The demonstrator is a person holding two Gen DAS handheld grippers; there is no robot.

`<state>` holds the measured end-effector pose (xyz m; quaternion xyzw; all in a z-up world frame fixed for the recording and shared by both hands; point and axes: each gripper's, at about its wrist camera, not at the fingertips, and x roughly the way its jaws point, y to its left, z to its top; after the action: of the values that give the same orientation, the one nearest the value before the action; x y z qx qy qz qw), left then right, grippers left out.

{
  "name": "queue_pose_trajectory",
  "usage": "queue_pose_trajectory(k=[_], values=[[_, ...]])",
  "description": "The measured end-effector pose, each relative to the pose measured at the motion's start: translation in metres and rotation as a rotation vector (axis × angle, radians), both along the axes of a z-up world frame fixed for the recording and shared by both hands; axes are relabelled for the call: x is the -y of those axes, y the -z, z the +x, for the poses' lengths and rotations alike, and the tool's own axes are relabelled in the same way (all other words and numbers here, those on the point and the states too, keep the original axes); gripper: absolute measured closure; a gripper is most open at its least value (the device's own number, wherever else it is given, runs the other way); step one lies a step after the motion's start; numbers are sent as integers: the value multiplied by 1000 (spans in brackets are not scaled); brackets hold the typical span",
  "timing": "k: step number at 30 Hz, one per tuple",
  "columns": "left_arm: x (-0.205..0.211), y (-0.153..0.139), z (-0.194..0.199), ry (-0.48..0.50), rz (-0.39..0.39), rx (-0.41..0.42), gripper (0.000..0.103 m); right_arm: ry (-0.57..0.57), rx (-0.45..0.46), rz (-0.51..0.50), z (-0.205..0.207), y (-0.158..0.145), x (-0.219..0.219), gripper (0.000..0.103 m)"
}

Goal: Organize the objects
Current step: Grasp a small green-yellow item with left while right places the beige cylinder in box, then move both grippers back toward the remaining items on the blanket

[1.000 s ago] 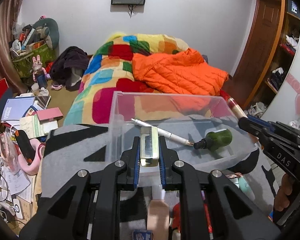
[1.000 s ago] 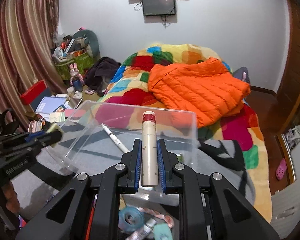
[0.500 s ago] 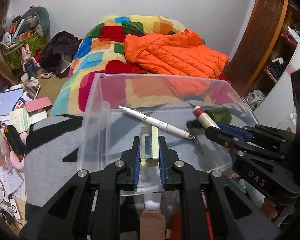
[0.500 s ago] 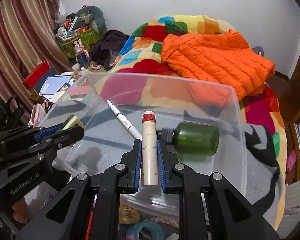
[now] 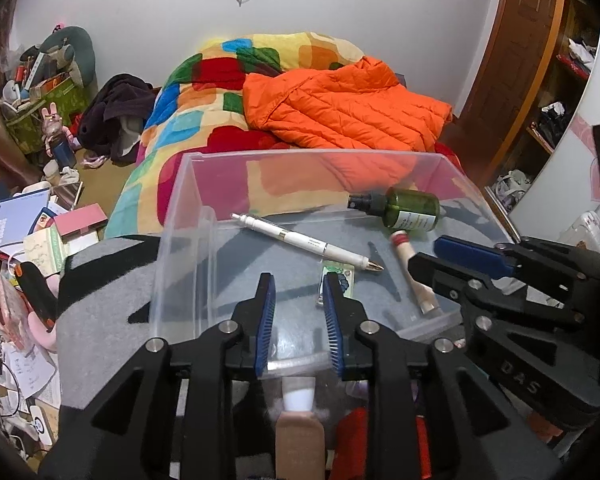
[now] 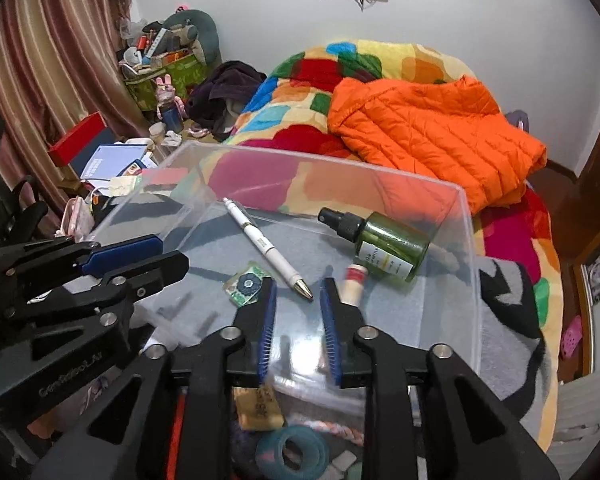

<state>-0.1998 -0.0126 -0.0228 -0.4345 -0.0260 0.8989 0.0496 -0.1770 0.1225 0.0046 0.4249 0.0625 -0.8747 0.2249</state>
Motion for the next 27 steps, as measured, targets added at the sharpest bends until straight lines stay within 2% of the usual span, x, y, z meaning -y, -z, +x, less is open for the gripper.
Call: queue_pose_trajectory(k=[3,4,8,10,14,19,23,27], values=[[3,-10,10,-2,6,-25,71,-5,-44,3,14,-11,-4,73],[4,-14,14,-4,7,-36,63,-7,-58,3,18,-15,-6,71],[10,-34,39,-32,-6,-115,31,-10,-118,6,41,-30,-15,56],[14,-42,53,-49,-26,-152,23,0,-160,17,53,-37,-21,48],[20,-47,78,-62,-69,-178,18,23,-215,25,76,-45,-37,37],[27,-31,103,-65,-91,-138,18,66,-204,32,91,-38,-60,37],[32,-10,118,-80,-122,-98,18,119,-162,58,95,-19,-79,37],[37,15,131,-83,-93,-31,18,148,-87,77,96,8,-94,37]])
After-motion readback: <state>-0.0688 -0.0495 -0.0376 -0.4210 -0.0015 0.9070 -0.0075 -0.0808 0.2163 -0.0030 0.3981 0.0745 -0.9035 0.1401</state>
